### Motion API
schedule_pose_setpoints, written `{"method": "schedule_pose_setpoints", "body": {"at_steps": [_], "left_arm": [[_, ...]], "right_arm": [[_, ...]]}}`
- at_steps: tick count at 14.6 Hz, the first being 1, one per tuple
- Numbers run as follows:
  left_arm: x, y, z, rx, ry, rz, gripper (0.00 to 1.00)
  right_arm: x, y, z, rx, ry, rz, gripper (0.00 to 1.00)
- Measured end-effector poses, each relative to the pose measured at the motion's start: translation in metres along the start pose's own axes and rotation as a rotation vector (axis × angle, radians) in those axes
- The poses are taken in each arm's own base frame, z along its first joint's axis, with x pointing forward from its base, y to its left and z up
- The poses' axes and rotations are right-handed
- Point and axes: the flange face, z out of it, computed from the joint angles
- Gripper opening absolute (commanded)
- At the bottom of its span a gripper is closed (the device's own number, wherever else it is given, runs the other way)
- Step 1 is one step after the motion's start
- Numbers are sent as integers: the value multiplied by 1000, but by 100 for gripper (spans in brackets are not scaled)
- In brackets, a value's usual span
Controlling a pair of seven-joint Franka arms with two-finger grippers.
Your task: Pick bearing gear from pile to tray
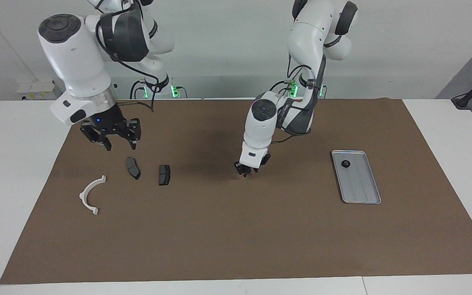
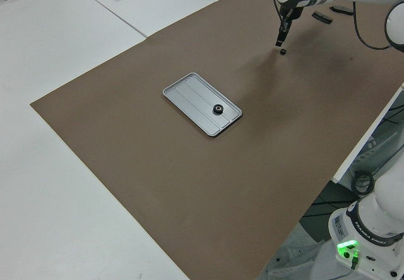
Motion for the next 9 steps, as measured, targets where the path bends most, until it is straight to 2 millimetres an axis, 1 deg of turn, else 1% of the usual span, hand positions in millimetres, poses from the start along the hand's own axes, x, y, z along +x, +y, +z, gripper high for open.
{"method": "schedule_pose_setpoints", "body": {"at_steps": [2,3,4,6,9], "left_arm": [[-2,-4,8,30,1,12,52],[-4,-6,12,38,-3,14,52],[-7,-7,16,45,-7,17,52],[-14,-7,23,58,-15,23,52],[-19,-3,24,51,-10,-4,51]], "right_arm": [[-16,36,-1,1,-36,-5,100],[-25,49,-1,3,-56,-6,100],[-34,57,-3,5,-70,-2,100],[-50,64,-14,7,-72,9,100],[-68,62,-43,5,-26,8,100]]}}
